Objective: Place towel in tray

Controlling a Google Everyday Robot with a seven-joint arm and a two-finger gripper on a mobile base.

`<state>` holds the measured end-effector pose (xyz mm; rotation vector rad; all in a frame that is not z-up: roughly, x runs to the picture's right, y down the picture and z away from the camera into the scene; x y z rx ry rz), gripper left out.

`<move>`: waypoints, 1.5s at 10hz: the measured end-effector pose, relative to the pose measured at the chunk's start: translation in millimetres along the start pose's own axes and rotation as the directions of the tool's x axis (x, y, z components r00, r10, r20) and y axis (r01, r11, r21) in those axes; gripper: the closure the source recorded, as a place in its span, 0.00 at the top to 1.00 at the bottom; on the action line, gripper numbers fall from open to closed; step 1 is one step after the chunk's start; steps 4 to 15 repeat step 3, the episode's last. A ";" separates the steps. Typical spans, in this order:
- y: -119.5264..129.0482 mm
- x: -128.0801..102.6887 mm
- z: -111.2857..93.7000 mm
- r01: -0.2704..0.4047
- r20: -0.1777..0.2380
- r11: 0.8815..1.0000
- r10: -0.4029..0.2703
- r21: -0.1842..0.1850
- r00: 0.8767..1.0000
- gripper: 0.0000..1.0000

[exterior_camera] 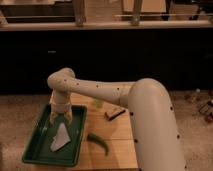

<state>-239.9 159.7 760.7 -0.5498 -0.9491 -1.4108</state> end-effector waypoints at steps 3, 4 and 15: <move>2.7 1.6 -3.8 0.003 -0.012 1.000 -0.003 0.010 1.000 0.80; 2.7 1.6 -3.8 0.003 -0.012 1.000 -0.003 0.010 1.000 0.80; 2.7 1.6 -3.8 0.003 -0.012 1.000 -0.003 0.010 1.000 0.80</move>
